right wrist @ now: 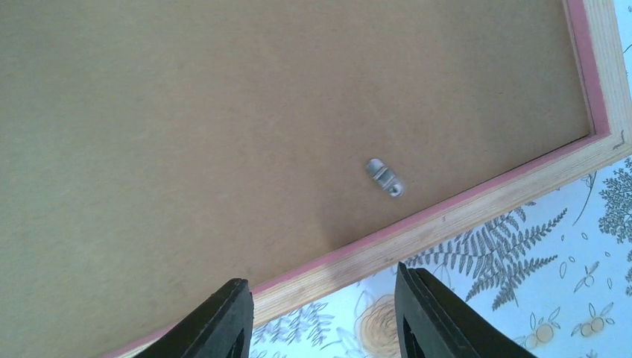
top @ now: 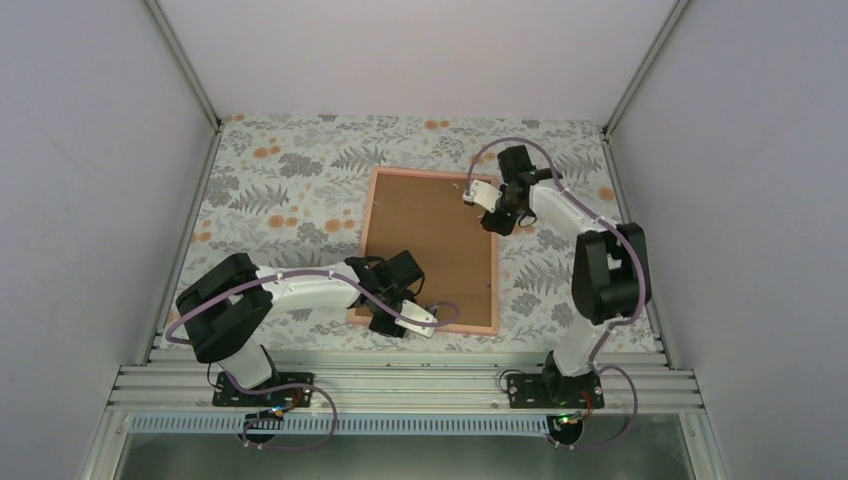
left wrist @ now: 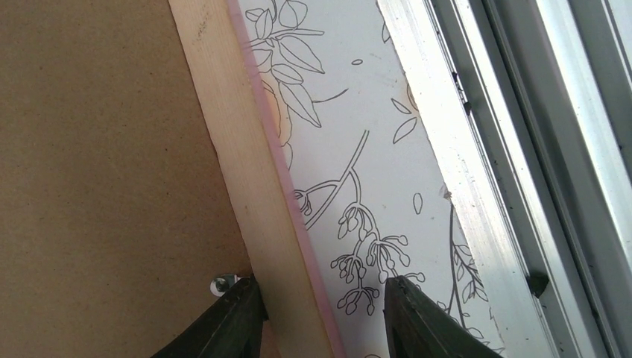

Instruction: Put the photo into the frame

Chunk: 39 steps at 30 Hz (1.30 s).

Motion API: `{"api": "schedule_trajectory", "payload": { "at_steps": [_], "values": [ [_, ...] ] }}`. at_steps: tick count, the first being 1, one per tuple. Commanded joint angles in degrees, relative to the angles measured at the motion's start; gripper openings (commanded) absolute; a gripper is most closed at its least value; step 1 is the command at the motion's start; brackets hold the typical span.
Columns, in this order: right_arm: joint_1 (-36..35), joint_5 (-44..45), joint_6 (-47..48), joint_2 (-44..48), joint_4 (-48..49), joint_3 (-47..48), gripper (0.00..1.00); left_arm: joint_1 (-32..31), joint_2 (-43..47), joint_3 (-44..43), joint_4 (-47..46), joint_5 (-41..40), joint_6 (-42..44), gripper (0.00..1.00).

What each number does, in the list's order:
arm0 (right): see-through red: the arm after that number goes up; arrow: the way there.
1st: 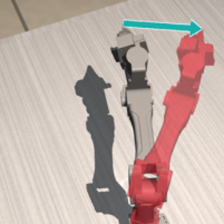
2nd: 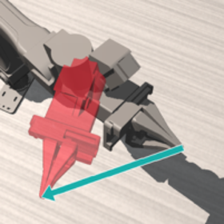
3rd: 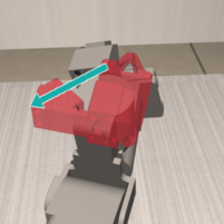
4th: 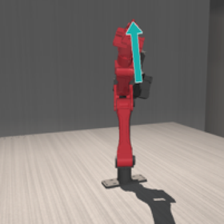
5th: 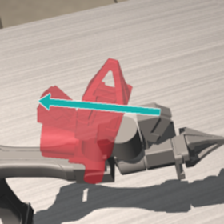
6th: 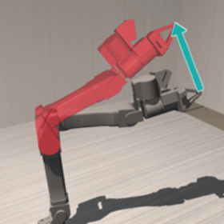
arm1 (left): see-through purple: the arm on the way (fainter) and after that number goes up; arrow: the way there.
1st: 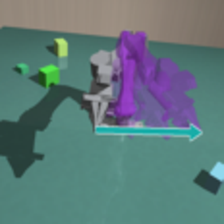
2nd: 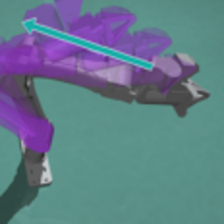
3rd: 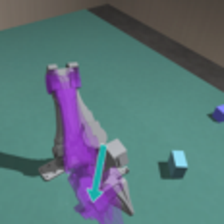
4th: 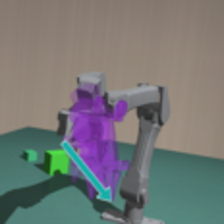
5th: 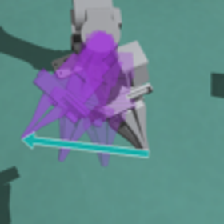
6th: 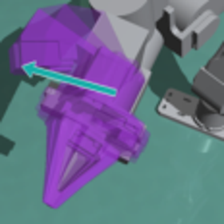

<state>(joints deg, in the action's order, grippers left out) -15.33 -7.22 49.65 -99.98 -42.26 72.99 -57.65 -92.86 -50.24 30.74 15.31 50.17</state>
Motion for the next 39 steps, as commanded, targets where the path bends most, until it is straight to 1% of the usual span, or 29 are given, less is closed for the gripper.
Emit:
{"api": "schedule_trajectory", "payload": {
  "at_steps": [1,5,9,12,15,19,24,30,39],
  "values": [
    [1.3,-3.9,-0.1,-5.1,-1.7,6.4,0.49,-0.4,-0.5,2.4,2.5,1.8,1.1,0.41],
    [1.6,-5.3,-1.3,-9.0,0.2,9.3,0.49,-0.5,-0.7,2.8,2.0,2.0,0.9,0.41],
    [2.4,-7.7,-7.1,-15.0,-1.0,16.2,0.44,-0.6,-1.2,2.9,1.3,1.9,0.8,0.41],
    [2.4,-6.7,-10.7,-16.9,1.0,17.0,0.43,-0.6,-1.5,3.0,0.9,2.0,0.6,0.41],
    [2.5,-4.0,-11.8,-18.2,3.2,16.6,0.40,-0.6,-1.8,3.2,0.6,1.9,0.4,0.41],
    [2.3,-1.9,-11.2,-19.5,3.9,15.8,0.39,-0.6,-2.0,3.6,-0.1,1.7,0.3,0.41],
    [2.0,1.2,-8.4,-19.3,4.5,12.9,0.41,-0.6,-2.4,3.4,-0.3,1.8,-0.1,0.41],
    [1.9,4.9,-3.8,-17.1,3.9,9.2,0.42,-0.5,-2.7,3.7,-0.2,1.7,-0.1,0.41],
    [2.2,11.9,-0.2,-14.7,7.5,6.9,0.40,-0.5,-2.5,3.5,0.3,2.4,0.2,0.41]
  ]
}}
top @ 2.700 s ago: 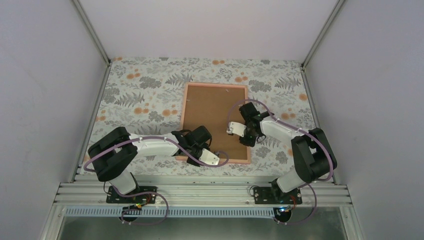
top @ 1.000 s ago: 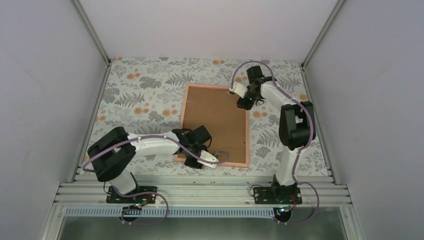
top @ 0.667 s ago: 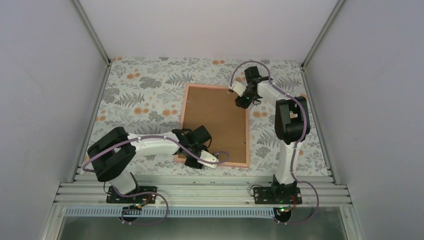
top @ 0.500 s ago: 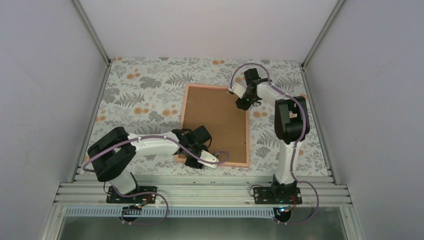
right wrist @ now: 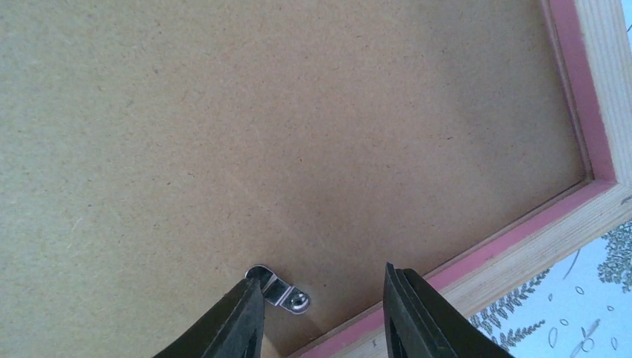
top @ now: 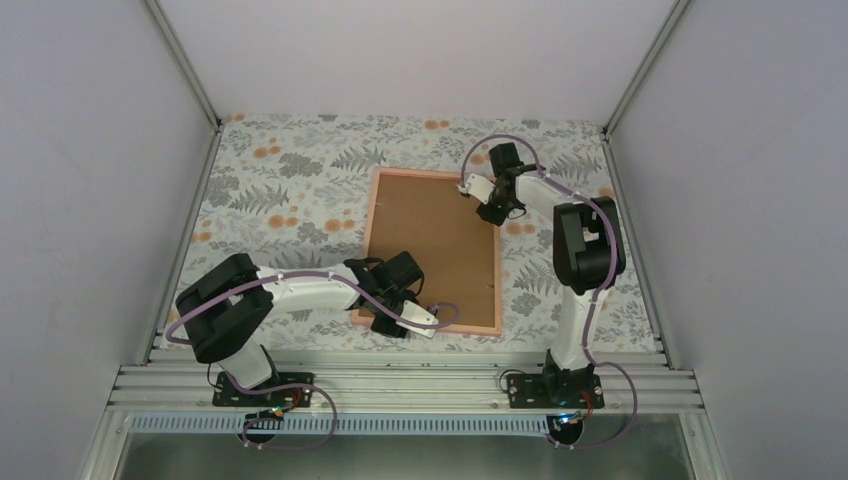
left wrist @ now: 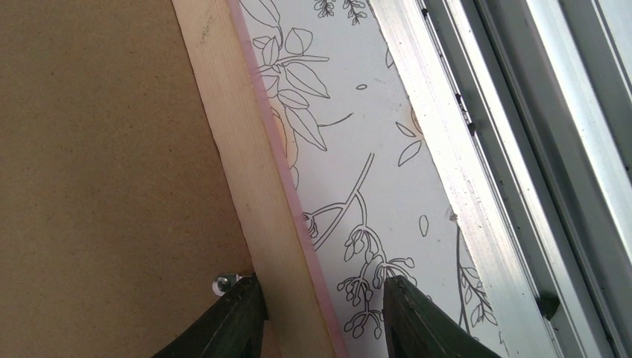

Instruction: Put the photo into the frame

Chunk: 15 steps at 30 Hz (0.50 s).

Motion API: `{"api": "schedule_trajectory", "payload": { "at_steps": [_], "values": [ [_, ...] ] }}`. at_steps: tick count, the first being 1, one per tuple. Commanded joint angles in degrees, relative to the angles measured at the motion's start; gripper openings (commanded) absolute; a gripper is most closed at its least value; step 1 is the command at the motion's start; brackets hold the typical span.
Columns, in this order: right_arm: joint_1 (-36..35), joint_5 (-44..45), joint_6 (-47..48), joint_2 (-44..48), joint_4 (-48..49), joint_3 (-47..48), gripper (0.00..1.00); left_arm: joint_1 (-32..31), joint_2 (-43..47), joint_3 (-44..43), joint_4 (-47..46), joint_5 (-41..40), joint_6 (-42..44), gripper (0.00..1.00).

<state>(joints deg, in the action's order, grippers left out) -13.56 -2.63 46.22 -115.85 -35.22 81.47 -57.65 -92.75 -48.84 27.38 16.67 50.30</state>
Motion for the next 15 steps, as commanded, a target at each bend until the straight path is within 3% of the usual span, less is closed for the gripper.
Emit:
{"api": "schedule_trajectory", "payload": {
  "at_steps": [1,5,8,15],
  "values": [
    [0.4,6.6,3.1,1.3,-0.4,-1.0,0.40,-0.5,-2.7,2.0,3.6,1.1,0.1,0.41],
    [0.5,-3.3,-0.6,0.8,-7.9,6.3,0.41,-0.5,-3.0,2.0,3.6,1.4,0.1,0.41],
    [0.4,-7.5,-3.5,0.4,-8.3,10.0,0.40,-0.5,-3.0,1.8,3.8,1.5,0.1,0.41],
    [-0.1,-3.1,-6.2,-3.1,-4.1,10.4,0.39,-0.5,-3.1,1.7,3.9,1.3,0.1,0.41]
  ]
}}
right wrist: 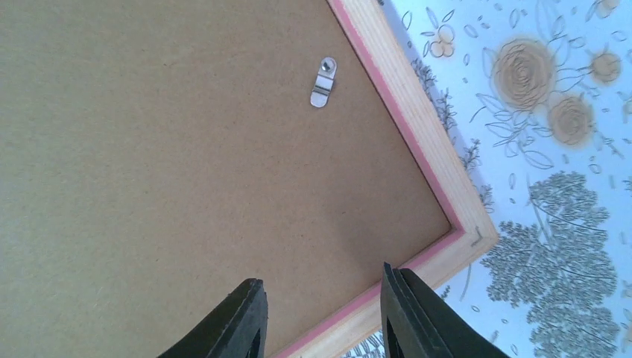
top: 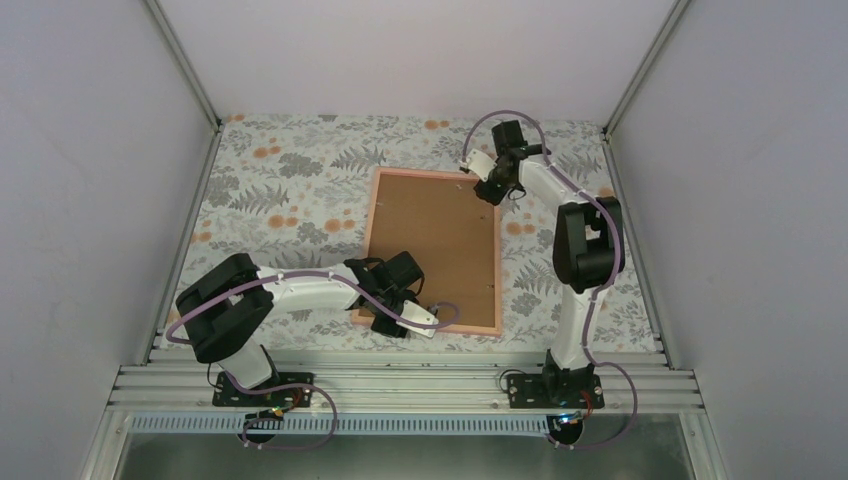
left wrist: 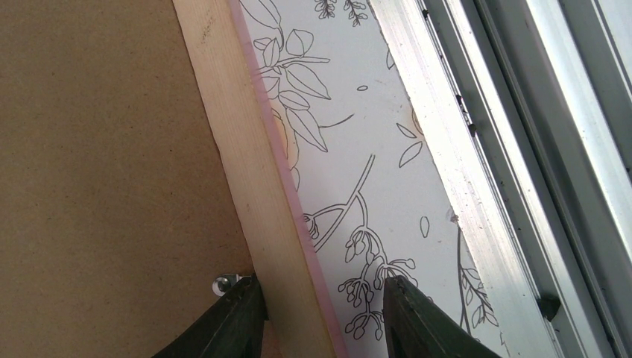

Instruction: Put the photo into the frame

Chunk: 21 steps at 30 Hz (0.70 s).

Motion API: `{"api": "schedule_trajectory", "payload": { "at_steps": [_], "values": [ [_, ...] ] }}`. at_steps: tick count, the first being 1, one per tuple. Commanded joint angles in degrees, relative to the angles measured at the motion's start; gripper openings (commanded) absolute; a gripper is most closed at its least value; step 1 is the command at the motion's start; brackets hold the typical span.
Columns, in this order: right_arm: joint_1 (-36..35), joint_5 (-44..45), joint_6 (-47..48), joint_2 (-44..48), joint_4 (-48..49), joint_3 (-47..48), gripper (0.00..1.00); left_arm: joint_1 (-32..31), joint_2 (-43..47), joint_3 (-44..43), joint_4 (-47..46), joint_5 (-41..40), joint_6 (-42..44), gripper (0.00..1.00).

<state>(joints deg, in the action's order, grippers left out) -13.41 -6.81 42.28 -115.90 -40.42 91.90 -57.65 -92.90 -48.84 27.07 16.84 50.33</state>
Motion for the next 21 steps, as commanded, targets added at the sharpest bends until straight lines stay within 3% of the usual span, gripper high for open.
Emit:
{"api": "schedule_trajectory", "payload": {
  "at_steps": [1,21],
  "values": [
    [-0.4,1.9,-2.1,-3.3,1.6,-0.5,0.39,-0.5,-2.9,1.6,4.1,1.1,0.0,0.41],
    [-1.6,8.4,4.3,-1.7,2.0,-9.8,0.42,-0.1,-4.3,1.9,3.3,0.3,-1.0,0.40]
  ]
}}
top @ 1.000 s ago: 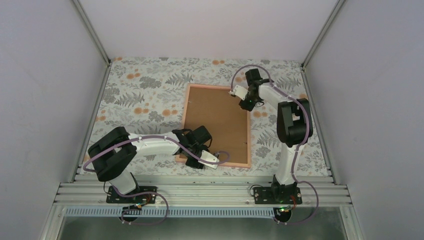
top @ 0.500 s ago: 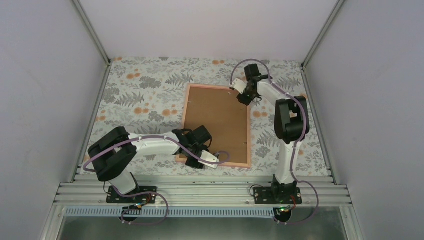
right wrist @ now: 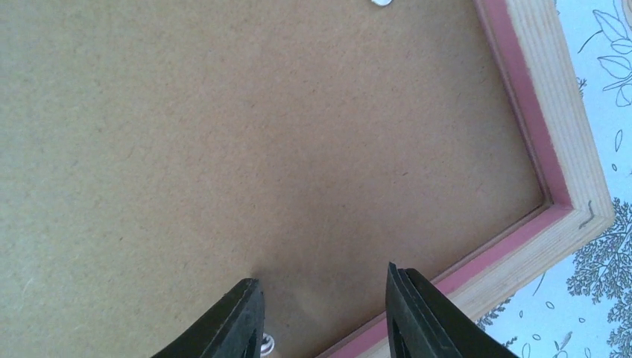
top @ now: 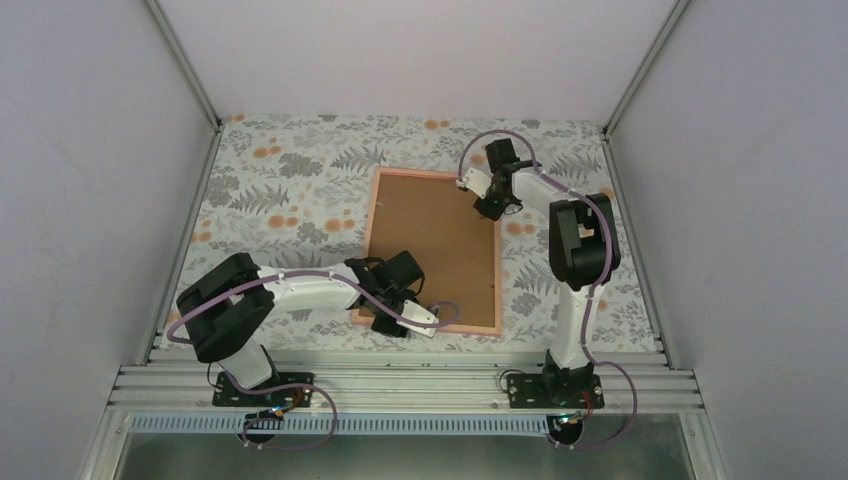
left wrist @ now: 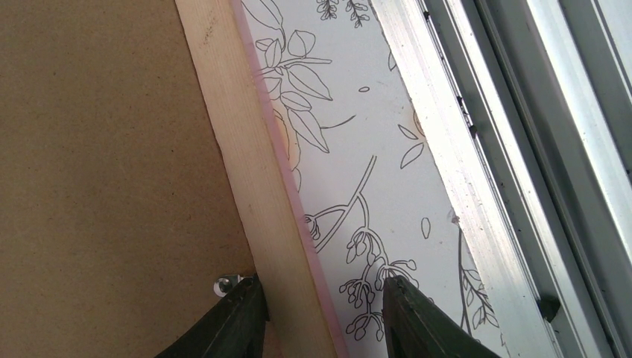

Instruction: Put the photo into the frame

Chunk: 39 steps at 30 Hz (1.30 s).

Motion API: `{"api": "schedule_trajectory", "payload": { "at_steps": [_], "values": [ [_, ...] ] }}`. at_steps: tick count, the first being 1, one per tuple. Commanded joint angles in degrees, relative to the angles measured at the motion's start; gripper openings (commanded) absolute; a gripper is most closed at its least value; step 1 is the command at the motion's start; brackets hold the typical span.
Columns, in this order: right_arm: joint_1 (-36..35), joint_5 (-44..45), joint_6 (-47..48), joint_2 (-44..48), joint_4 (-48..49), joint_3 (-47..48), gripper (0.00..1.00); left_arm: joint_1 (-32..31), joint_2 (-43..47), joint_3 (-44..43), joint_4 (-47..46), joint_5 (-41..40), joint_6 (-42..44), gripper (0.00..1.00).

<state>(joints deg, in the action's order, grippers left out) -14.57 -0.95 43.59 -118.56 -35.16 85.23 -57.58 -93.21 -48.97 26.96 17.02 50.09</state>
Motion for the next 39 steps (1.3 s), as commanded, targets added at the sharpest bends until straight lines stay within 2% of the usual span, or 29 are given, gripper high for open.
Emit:
{"api": "schedule_trajectory", "payload": {
  "at_steps": [1,13,20,39],
  "values": [
    [-0.4,2.7,3.4,1.4,-3.4,-3.4,0.42,0.0,-4.0,2.0,3.4,0.2,-0.7,0.41],
    [0.1,9.4,8.1,3.8,-0.1,-7.3,0.42,0.2,-4.5,1.6,3.8,0.6,-0.4,0.40],
    [0.2,13.1,10.6,4.5,3.4,-8.7,0.36,0.2,-4.4,1.7,4.6,1.1,-0.1,0.40],
    [1.9,12.7,25.7,6.7,4.4,-10.2,0.36,0.2,-4.4,1.9,6.1,1.7,0.8,0.40]
  ]
}}
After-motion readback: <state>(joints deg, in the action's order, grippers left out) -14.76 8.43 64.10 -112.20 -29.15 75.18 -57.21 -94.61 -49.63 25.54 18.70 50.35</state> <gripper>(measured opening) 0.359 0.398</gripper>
